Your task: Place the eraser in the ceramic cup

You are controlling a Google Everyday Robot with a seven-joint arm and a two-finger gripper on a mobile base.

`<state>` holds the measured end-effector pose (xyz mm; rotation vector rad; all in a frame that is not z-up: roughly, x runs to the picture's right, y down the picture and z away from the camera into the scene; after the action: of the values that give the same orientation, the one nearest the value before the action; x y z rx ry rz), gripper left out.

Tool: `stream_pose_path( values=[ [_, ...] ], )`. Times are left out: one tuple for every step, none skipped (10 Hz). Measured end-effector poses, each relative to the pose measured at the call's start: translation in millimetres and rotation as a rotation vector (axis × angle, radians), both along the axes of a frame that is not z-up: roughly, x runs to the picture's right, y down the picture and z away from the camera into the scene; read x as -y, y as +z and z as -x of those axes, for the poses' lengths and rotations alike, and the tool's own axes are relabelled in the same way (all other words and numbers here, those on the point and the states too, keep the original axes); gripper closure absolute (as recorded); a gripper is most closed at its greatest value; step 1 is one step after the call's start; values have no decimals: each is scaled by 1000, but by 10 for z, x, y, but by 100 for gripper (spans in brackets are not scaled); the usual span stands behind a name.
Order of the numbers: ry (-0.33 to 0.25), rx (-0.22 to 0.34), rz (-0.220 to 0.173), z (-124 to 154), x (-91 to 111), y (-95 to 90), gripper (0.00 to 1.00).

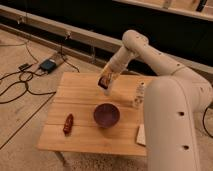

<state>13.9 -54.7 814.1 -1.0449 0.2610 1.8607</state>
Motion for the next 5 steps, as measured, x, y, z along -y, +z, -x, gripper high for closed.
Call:
stream_pose_path(
  values=[
    [39, -5, 4, 24, -7, -47, 100],
    [81, -14, 11, 36, -7, -87, 100],
    [129, -25, 24, 45, -10, -133, 100],
    [171, -36, 39, 47, -19, -170, 100],
    [211, -45, 55, 45, -31, -204, 100]
  ],
)
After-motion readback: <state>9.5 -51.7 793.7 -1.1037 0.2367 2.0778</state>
